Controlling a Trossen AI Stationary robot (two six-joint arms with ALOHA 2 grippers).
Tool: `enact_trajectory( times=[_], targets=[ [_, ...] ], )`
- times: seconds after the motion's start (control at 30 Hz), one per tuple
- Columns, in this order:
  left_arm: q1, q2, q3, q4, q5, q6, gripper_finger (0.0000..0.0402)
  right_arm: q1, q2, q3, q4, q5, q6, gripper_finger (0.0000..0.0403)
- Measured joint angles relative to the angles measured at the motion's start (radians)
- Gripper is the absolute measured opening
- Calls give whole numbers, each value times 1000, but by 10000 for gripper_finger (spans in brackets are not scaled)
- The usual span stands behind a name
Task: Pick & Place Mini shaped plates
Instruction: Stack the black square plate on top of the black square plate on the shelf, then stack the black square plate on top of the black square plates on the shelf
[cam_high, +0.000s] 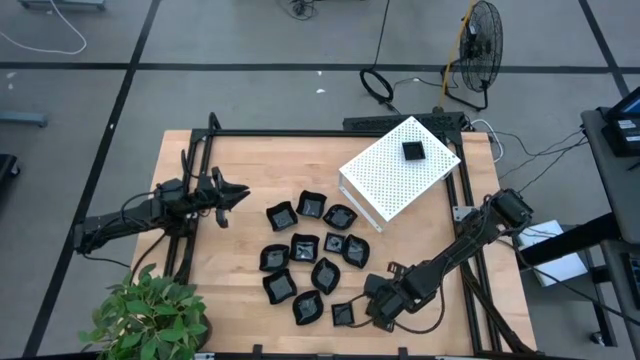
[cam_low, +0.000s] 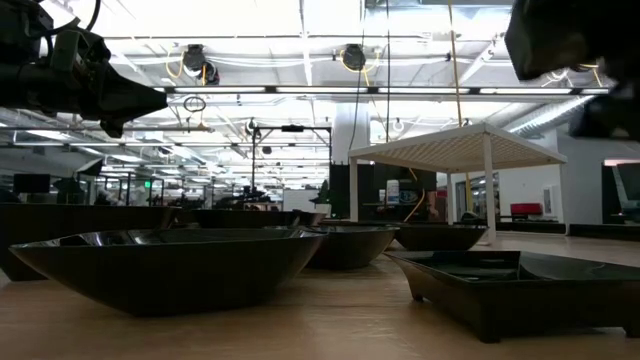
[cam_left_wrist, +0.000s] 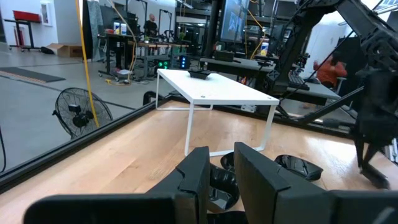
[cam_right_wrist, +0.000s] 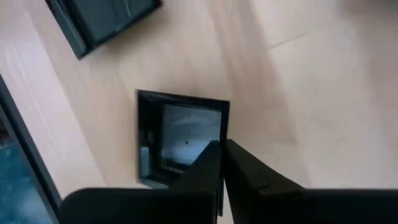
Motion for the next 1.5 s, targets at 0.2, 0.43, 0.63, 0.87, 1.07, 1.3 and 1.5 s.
enact_trajectory(
  times=[0.2,0.43,0.63,0.87,1.07,1.3,1.5],
  targets=[
    [0,0,0,0,0,0,77,0,-70,0,1,107,-49,5],
    [0,0,0,0,0,0,77,-1,-151,0,1,215,-89,5],
    [0,0,0,0,0,0,76,0,-175,0,4,255,-117,19],
    [0,0,0,0,0,0,77,0,-129,-97,185,201,-153,99],
    [0,0,0,0,0,0,77,0,-111,-249,400,149,-144,142],
    [0,0,0,0,0,0,76,0,-113,-325,463,124,-95,125],
    [0,0,0,0,0,0,77,0,-113,-340,491,120,-96,99]
  ],
)
